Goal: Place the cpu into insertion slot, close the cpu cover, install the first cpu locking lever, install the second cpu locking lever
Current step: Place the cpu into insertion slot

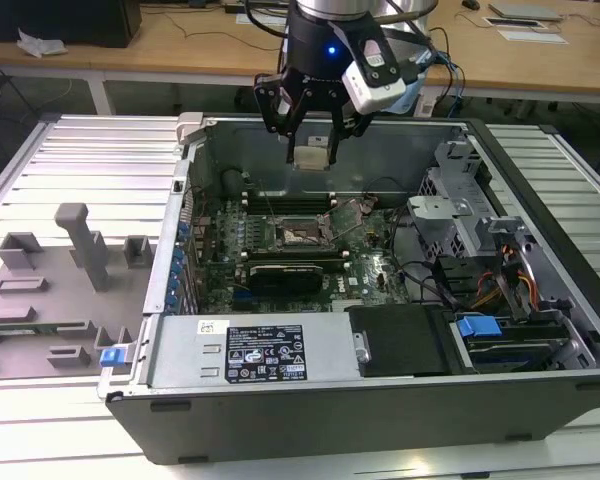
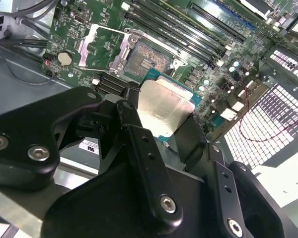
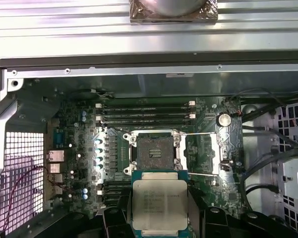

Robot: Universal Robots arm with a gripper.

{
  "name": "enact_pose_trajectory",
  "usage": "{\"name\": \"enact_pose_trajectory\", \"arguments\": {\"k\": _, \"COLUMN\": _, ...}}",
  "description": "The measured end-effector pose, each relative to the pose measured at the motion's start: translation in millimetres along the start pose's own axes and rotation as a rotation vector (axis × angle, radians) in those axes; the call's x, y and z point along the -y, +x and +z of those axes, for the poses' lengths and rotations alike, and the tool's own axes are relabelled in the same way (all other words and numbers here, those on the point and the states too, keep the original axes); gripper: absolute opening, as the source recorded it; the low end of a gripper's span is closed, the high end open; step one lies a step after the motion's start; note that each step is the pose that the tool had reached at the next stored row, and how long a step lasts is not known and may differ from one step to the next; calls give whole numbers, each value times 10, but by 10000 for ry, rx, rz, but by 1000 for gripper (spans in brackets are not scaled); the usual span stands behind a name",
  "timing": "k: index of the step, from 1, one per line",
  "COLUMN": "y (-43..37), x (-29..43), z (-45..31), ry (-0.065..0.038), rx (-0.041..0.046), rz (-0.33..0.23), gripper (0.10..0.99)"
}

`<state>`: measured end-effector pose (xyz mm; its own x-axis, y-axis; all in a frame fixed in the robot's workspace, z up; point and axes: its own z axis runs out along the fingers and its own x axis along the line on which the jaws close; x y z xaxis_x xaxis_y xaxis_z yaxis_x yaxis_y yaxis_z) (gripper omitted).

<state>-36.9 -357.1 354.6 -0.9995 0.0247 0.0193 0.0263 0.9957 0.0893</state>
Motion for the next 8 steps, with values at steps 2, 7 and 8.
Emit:
{"name": "enact_pose_trajectory", "arguments": {"k": 2, "y": 0, "x": 1, "z": 18, "ry": 0, "rx": 0, "rz": 1, "gripper": 537}}
{"name": "enact_pose_trajectory", "arguments": {"k": 7, "y": -1, "x": 7, "z": 79, "ry": 0, "rx": 0, "rz": 1, "gripper": 537}}
{"name": "enact_pose_trajectory", "arguments": {"k": 8, "y": -2, "x": 8, "z": 95, "ry": 0, "rx": 0, "rz": 0, "gripper": 537}}
